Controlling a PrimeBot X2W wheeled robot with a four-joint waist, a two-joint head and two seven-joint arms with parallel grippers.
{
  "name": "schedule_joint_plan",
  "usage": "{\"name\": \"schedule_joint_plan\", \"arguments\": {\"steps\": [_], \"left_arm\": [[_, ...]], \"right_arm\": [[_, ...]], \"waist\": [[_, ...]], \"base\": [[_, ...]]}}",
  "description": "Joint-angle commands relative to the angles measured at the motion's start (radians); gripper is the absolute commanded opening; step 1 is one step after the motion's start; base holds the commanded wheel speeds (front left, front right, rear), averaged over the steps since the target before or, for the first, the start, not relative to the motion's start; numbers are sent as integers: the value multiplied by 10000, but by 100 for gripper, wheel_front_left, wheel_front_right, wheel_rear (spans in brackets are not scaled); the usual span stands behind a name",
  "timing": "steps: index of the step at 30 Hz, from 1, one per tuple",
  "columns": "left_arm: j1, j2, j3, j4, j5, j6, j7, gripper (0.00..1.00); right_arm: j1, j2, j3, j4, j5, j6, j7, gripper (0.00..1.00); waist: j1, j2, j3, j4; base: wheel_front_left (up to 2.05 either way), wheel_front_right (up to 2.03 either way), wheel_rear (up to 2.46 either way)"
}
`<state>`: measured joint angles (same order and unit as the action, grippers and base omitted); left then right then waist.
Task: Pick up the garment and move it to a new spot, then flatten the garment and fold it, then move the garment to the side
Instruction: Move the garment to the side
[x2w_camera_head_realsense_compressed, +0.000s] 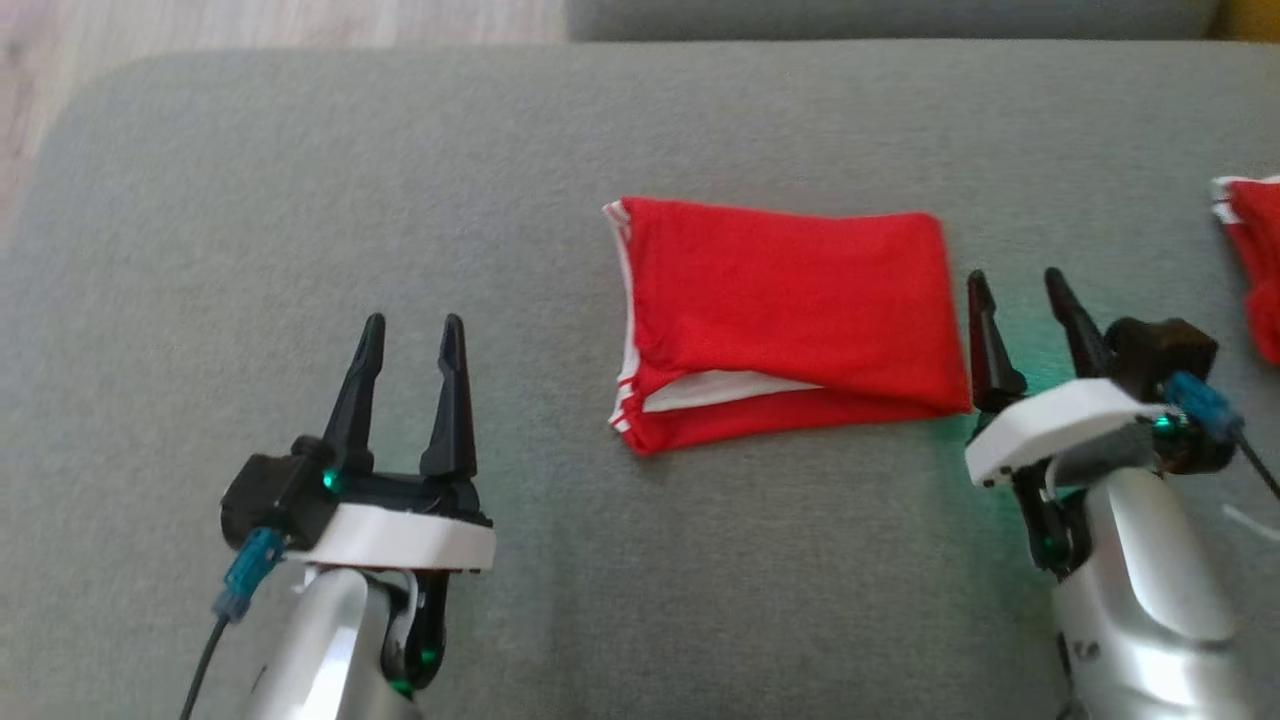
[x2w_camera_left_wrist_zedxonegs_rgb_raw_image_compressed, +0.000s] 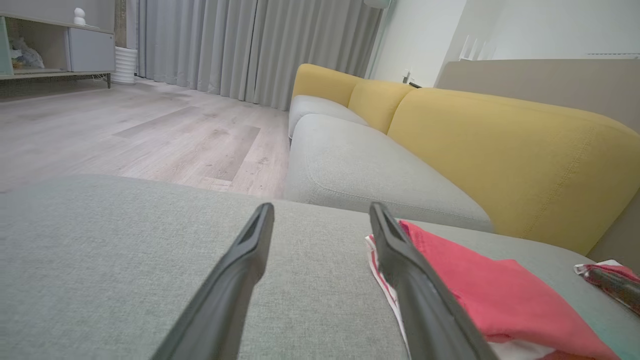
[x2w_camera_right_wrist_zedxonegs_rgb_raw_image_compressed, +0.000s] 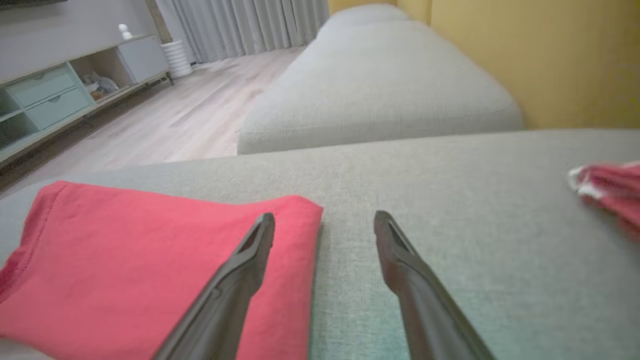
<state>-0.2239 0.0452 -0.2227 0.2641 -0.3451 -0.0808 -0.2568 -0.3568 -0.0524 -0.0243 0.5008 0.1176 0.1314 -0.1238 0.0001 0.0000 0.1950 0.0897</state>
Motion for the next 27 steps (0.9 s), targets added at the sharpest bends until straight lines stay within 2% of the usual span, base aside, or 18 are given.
{"name": "schedule_joint_plan", "arguments": {"steps": [1, 3, 10, 11, 12, 13, 19, 27], "left_arm": [[-433, 51, 234, -259, -39, -30, -49, 100], [-514, 51, 178, -227, -59, -26, -49, 100], [-663, 51, 93, -139, -85, 4, -49, 100], [-674, 51, 105, -115, -80, 13, -49, 100], [-674, 51, 117, -103, -76, 19, -49, 100], [-665, 51, 132, -95, -69, 31, -49, 100], [-554, 51, 180, -99, 30, 45, -49, 100], [-350, 51, 132, -246, 58, 66, -49, 100]], "right_arm": [[-396, 22, 277, -21, 229, -7, 139, 100], [-632, 22, 421, 552, 527, -7, 453, 100], [-1195, 22, 959, 2281, 126, -7, 1421, 100], [-1290, 22, 1154, 2636, 81, -7, 1591, 93], [-1337, 22, 1226, 2767, 100, -7, 1607, 25], [-1379, 22, 1272, 2861, 92, -7, 1557, 0], [-1660, 22, 1145, 2991, -452, -7, 839, 0], [-1602, -160, 726, 2113, -2380, -7, 443, 0]], "waist": [[-1, 0, 271, 296], [-1, 0, 354, 435], [-1, 0, 418, 709], [-1, 0, 372, 727], [-1, 0, 336, 719], [-1, 0, 289, 695], [-1, 0, -42, 352], [-1, 0, -503, -435]], "base": [[0, 0, 0], [0, 0, 0], [0, 0, 0], [0, 0, 0], [0, 0, 0], [0, 0, 0], [0, 0, 0], [0, 0, 0]]}}
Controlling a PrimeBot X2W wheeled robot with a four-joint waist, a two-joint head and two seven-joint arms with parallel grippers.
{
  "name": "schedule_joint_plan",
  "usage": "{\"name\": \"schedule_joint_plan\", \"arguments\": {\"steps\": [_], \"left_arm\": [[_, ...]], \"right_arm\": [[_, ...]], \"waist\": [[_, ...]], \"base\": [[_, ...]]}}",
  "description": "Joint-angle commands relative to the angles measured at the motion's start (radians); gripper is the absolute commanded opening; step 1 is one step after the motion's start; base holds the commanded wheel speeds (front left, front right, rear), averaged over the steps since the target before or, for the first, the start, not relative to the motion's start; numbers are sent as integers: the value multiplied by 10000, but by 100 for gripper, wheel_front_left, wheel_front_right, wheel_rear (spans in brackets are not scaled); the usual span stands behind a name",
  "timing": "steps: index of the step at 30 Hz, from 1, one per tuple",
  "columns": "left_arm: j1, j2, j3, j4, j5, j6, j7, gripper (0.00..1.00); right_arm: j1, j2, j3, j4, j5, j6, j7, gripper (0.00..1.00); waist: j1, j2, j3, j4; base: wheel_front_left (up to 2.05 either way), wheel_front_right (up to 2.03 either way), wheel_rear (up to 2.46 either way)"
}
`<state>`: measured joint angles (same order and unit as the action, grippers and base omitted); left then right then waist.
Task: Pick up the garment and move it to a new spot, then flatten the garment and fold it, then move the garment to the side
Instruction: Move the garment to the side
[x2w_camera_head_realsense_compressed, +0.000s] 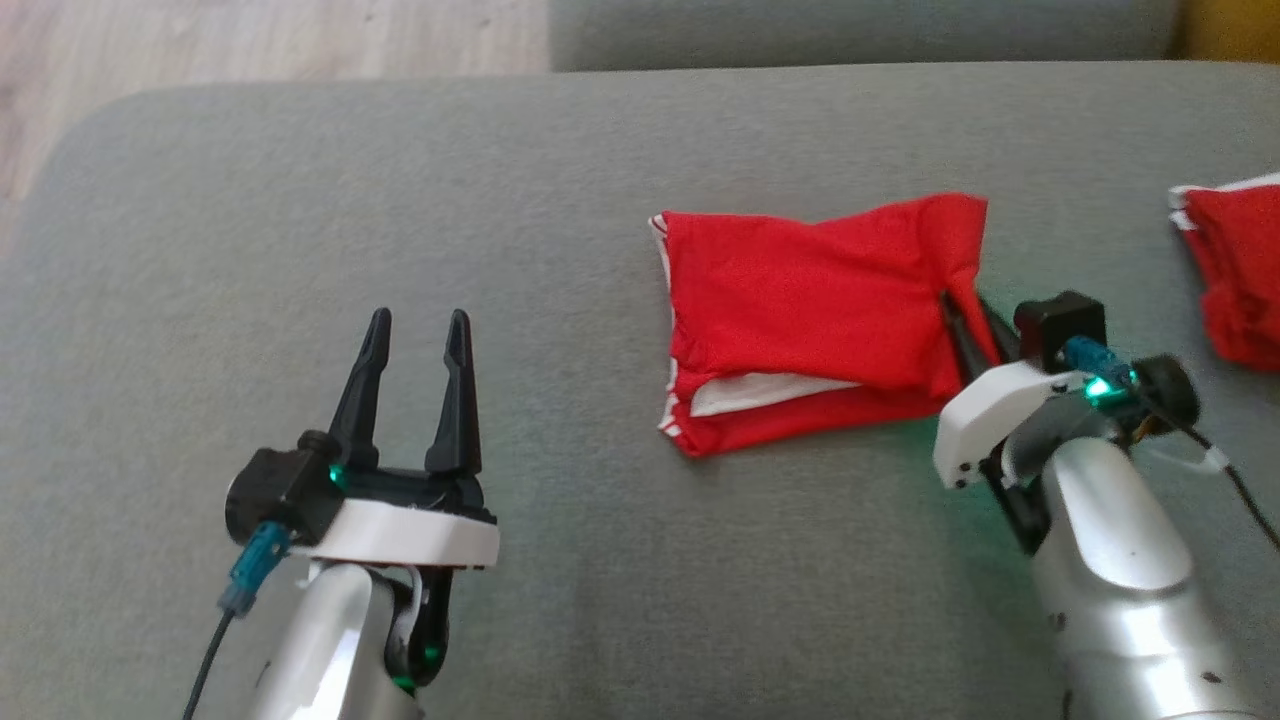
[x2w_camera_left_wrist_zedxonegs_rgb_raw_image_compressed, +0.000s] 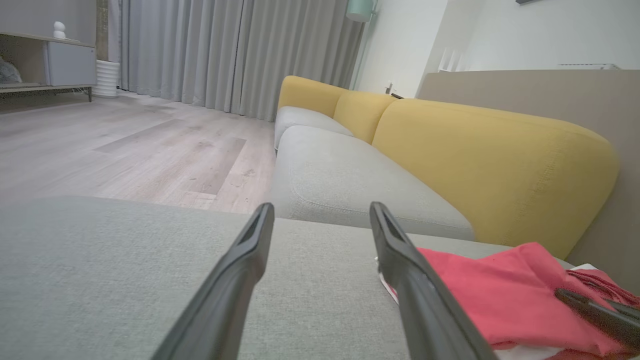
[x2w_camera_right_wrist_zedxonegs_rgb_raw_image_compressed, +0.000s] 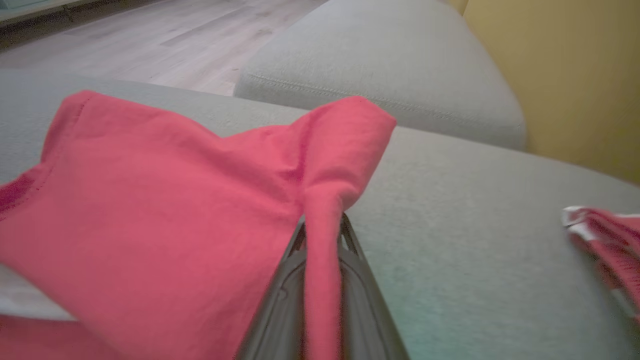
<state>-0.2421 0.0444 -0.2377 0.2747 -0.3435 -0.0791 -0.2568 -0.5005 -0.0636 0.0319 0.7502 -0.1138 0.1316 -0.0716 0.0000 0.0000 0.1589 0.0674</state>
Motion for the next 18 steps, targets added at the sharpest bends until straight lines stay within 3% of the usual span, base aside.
{"name": "schedule_joint_plan", "arguments": {"steps": [1, 7, 8, 14, 18], "left_arm": [[-156, 59, 261, -372, 45, 52, -49, 100], [-156, 59, 129, -464, 80, 77, -49, 100], [-156, 59, 129, -464, 80, 77, -49, 100], [-289, 59, 90, -483, 187, 42, -49, 100], [-445, 59, 67, -469, 257, -20, -49, 100]], "right_arm": [[-132, -183, 201, -577, -249, -9, -34, 0], [-68, -1621, 620, -1807, -582, -9, 693, 0], [-68, -1621, 620, -1807, -582, -9, 693, 0], [-316, -3642, 773, -2523, -12, -9, 1529, 0], [-669, -4639, 564, -2567, 286, -9, 1892, 0]], "waist": [[0, 0, -165, -314], [0, 0, -154, -816], [0, 0, -154, -816], [0, 0, 226, -1047], [0, 0, 611, -1029]], "base": [[0, 0, 0], [0, 0, 0], [0, 0, 0], [0, 0, 0], [0, 0, 0]]}}
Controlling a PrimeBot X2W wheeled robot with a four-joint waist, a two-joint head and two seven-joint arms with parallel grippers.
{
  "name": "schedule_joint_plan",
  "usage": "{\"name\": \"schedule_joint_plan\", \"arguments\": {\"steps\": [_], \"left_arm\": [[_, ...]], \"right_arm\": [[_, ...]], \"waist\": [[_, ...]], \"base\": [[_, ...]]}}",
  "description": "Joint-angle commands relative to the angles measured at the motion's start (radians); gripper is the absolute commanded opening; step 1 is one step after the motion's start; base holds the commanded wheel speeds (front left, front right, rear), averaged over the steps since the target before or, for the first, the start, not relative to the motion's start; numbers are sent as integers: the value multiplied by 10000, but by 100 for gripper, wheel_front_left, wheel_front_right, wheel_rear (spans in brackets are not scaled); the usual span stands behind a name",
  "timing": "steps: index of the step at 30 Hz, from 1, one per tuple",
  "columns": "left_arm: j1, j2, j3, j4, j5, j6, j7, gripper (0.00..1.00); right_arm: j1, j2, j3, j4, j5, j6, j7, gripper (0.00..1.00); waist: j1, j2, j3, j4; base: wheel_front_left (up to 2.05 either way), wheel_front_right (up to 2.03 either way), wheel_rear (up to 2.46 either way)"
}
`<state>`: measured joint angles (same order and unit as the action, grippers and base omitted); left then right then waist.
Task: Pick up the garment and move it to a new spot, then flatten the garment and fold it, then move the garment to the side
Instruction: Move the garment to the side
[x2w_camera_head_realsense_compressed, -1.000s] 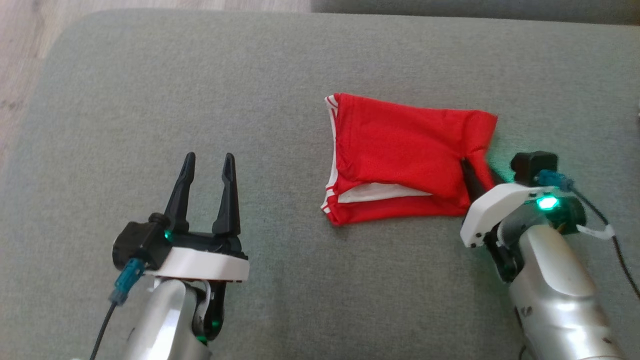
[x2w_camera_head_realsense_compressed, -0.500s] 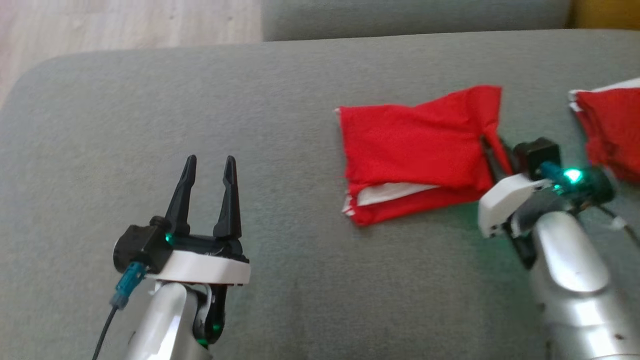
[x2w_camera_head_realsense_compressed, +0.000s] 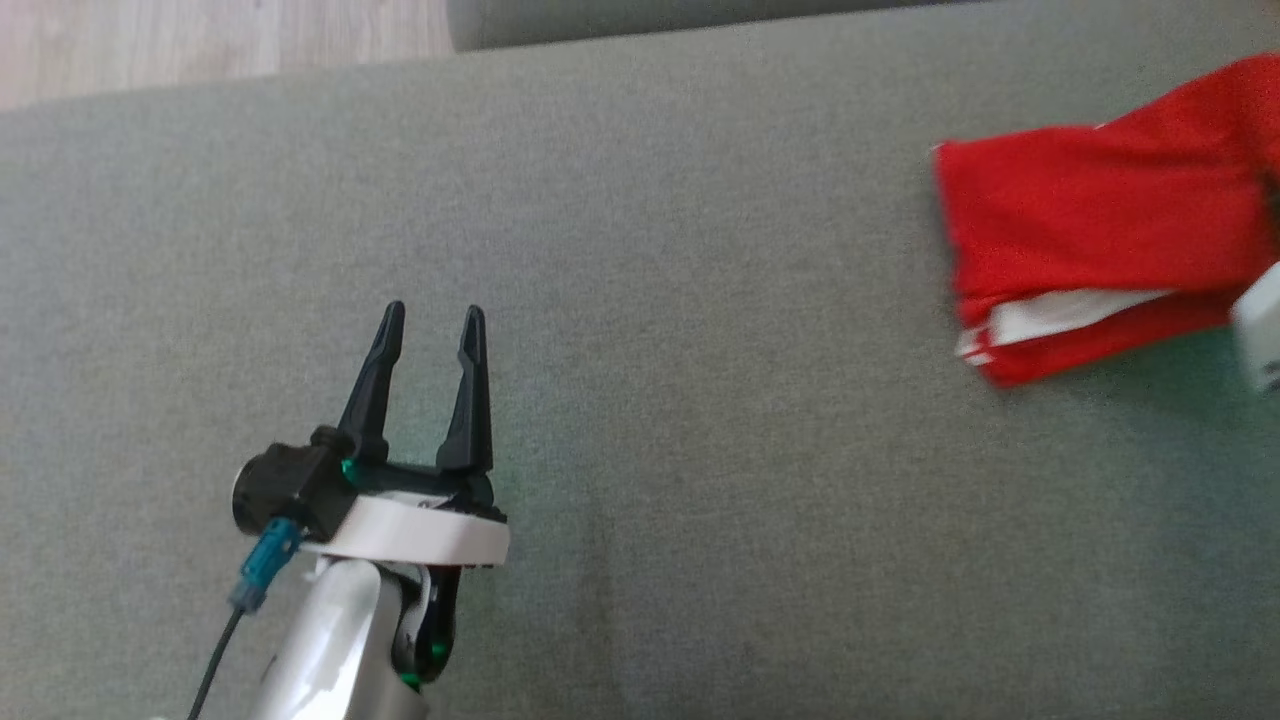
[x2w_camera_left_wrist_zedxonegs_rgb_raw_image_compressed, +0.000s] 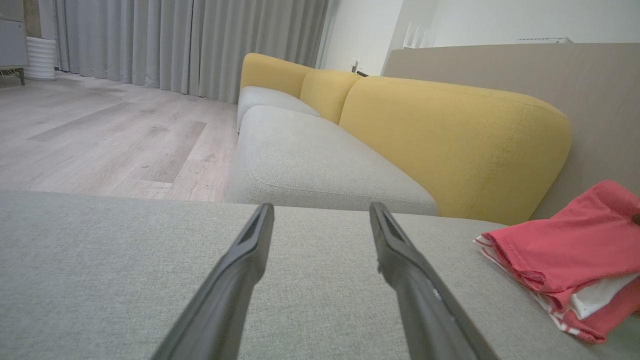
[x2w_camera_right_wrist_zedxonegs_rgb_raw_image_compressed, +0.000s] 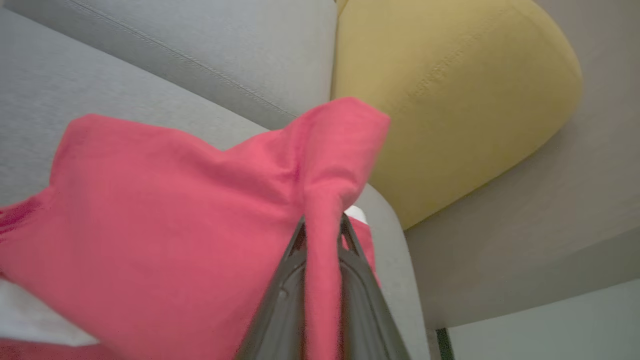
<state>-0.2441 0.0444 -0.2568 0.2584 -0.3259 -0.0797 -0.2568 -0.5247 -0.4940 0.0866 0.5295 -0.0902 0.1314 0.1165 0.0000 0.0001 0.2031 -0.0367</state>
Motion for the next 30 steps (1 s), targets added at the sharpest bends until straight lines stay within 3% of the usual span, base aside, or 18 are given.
{"name": "schedule_joint_plan", "arguments": {"steps": [1, 4, 9, 16, 17, 22, 30], "left_arm": [[-469, 59, 253, -300, 100, -30, -49, 100], [-664, 58, 233, -275, 178, -100, -49, 100], [-812, 58, 281, -239, 212, -168, -49, 100], [-802, 58, 382, -210, 237, -223, -49, 100], [-787, 58, 399, -205, 245, -229, -49, 100], [-796, 58, 495, -141, 279, -237, -49, 100], [-616, 58, 652, -143, 187, -216, -49, 100]], "right_arm": [[-523, -538, -61, -330, 75, -7, 79, 0], [-801, -1216, -405, -89, -15, -7, 319, 0], [-910, -1760, -984, 409, -238, -7, 465, 0], [-996, -1723, -1719, 851, -498, -7, 562, 0], [-1011, -1662, -1834, 849, -524, -7, 525, 100], [-1033, -1139, -2263, 496, -760, -7, 205, 100], [-629, 132, -2104, -813, -575, -7, -169, 100]], "waist": [[0, -1, 270, 27], [0, -1, 653, 157], [0, -1, 934, 312], [0, -1, 1033, 380], [0, -1, 1023, 371], [0, -1, 849, 270], [0, -1, 43, 126]], "base": [[0, 0, 0], [0, 0, 0], [0, 0, 0], [0, 0, 0], [0, 0, 0], [0, 0, 0], [0, 0, 0]]}}
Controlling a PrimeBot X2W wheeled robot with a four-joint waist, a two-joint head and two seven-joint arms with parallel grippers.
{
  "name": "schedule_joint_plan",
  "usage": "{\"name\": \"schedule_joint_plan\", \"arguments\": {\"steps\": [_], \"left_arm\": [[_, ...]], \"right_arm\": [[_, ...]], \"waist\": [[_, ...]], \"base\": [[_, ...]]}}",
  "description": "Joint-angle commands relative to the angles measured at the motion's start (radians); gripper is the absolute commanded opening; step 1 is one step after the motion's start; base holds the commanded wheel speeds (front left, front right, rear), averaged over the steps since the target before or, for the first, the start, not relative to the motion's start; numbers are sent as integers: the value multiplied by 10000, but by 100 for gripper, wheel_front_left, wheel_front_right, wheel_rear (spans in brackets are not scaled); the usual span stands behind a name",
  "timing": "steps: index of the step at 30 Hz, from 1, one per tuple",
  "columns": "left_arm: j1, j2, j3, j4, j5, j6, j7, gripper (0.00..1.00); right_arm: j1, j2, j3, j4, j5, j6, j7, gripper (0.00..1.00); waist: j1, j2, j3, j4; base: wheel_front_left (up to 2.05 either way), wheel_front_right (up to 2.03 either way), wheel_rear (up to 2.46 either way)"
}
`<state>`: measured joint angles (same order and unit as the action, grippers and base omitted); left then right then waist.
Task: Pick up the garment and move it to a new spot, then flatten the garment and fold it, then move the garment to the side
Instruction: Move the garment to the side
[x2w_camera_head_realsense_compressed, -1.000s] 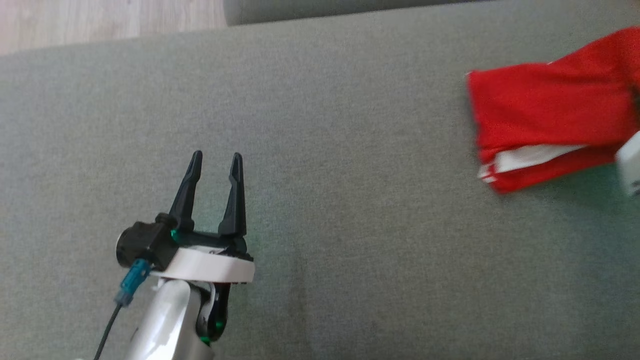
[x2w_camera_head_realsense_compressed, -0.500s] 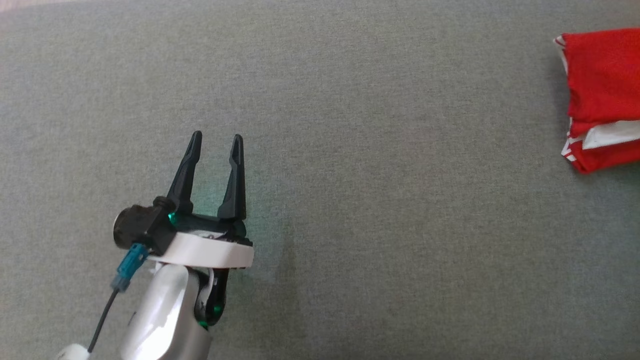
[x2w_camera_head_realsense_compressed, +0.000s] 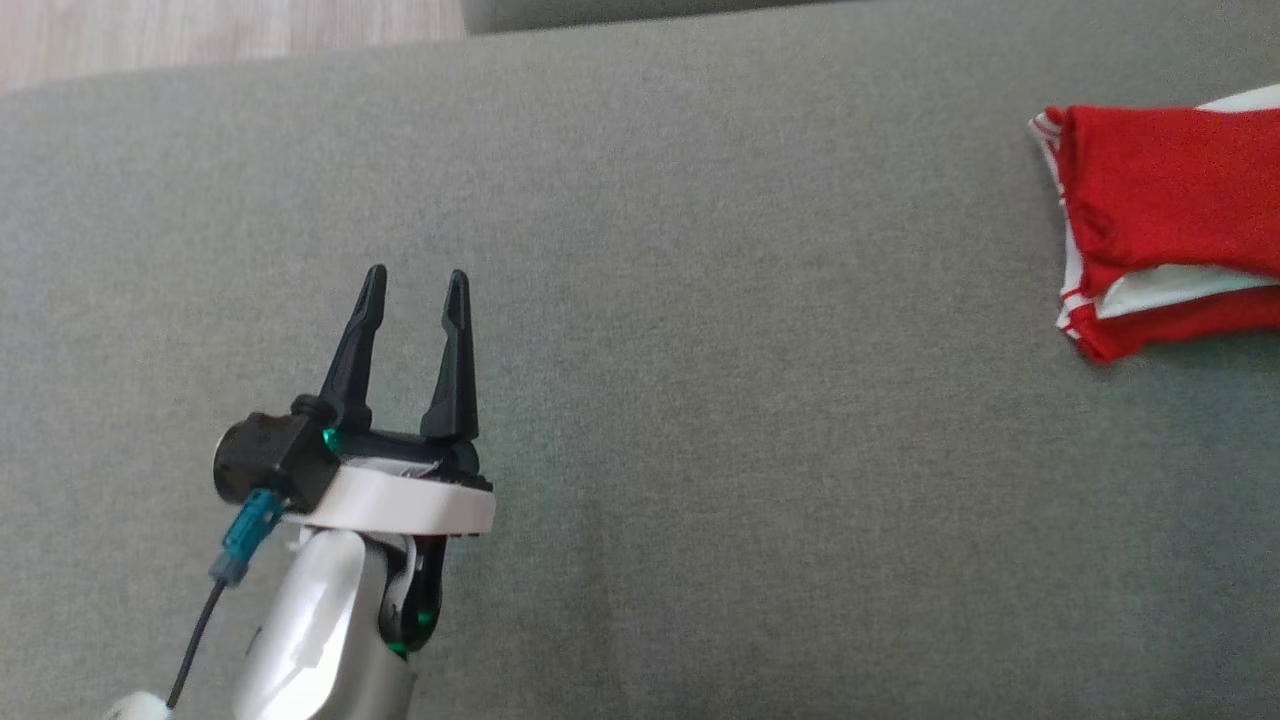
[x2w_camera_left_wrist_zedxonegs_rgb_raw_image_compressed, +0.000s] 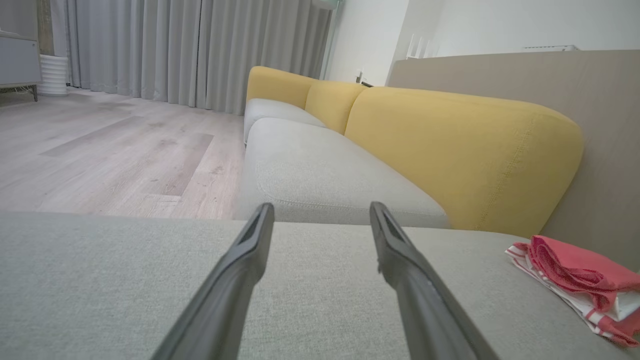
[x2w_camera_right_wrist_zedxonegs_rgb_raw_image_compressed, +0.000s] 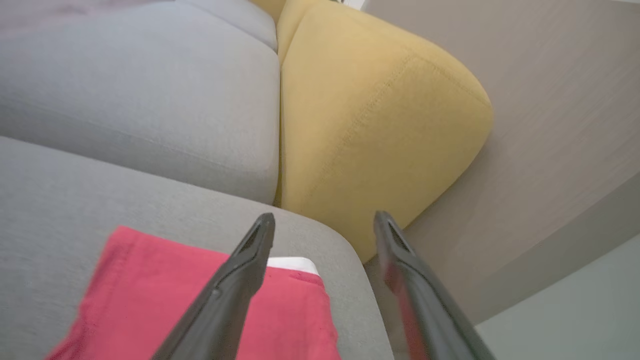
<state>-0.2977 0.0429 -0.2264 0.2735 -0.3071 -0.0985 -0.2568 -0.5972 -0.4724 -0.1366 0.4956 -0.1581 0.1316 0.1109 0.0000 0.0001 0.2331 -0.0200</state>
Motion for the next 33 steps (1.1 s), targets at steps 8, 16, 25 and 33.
{"name": "schedule_joint_plan", "arguments": {"steps": [8, 16, 25, 33], "left_arm": [[298, 74, 597, -487, -218, 156, -49, 100], [953, 74, 704, -576, -429, 371, -49, 100], [1825, 74, 981, -487, -365, 559, -49, 100], [2294, 74, 1156, -555, -517, 770, -49, 100]], "right_arm": [[734, 1562, 594, -2293, 937, -9, -367, 100], [2052, 3702, 309, -3478, 2146, -9, -1354, 100], [4116, 4216, 943, -2651, 3626, -9, -2827, 100], [5028, 4220, 1284, -1723, 4001, -9, -3589, 100]], "waist": [[0, -1, -1159, -37], [0, -1, -1927, 60], [0, -1, -2380, 124], [0, -1, -2512, 118]], "base": [[0, 0, 0], [0, 0, 0], [0, 0, 0], [0, 0, 0]]}}
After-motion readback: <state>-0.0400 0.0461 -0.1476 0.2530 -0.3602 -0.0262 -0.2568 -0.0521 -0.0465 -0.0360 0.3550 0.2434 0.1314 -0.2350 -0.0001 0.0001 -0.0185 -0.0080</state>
